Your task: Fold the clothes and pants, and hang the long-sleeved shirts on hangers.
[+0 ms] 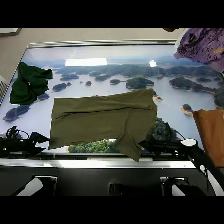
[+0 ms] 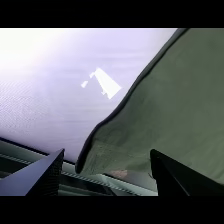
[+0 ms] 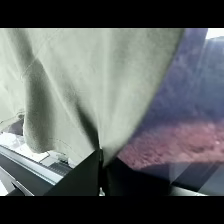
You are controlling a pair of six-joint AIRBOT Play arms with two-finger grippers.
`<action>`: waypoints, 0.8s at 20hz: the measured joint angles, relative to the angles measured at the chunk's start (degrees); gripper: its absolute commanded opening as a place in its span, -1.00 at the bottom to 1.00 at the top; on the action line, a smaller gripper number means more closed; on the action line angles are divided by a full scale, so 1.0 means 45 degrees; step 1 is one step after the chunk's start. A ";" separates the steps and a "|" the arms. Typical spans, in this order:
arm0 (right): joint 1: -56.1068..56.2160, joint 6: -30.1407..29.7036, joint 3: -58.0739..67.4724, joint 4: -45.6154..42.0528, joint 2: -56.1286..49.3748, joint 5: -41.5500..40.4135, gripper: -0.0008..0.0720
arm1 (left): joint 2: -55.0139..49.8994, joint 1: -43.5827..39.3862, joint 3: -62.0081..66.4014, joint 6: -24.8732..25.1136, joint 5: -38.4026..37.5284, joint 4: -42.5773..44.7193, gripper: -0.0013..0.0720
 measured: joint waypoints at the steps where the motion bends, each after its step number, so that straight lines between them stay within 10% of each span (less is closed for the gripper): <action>1: 0.0000 0.0039 0.0000 0.0000 0.0010 0.0019 -0.90 | -0.0112 -0.0024 -0.0029 0.0005 0.0005 -0.0068 0.65; 5: 0.0000 0.0039 0.0053 0.0044 0.0024 0.0034 -0.90 | -0.0408 -0.0141 -0.0092 0.0005 -0.0053 -0.0262 0.64; 7: 0.0000 0.0044 0.0092 0.0049 0.0024 0.0034 -0.90 | -0.0505 -0.0175 -0.0117 0.0005 -0.0039 -0.0311 -0.06; 10: 0.0000 0.0039 0.0117 0.0058 0.0024 0.0083 -0.90 | -0.0578 -0.0194 -0.0189 0.0015 0.0063 -0.0287 -0.28; 12: 0.0000 0.0039 0.0117 0.0083 0.0029 0.0136 -0.90 | -0.0597 -0.0185 -0.0248 0.0010 0.0087 -0.0282 -0.93; 16: 0.0000 0.0092 0.0117 0.0078 0.0063 0.0291 -0.90 | -0.0578 -0.0189 -0.0291 0.0015 -0.0136 -0.0340 -0.92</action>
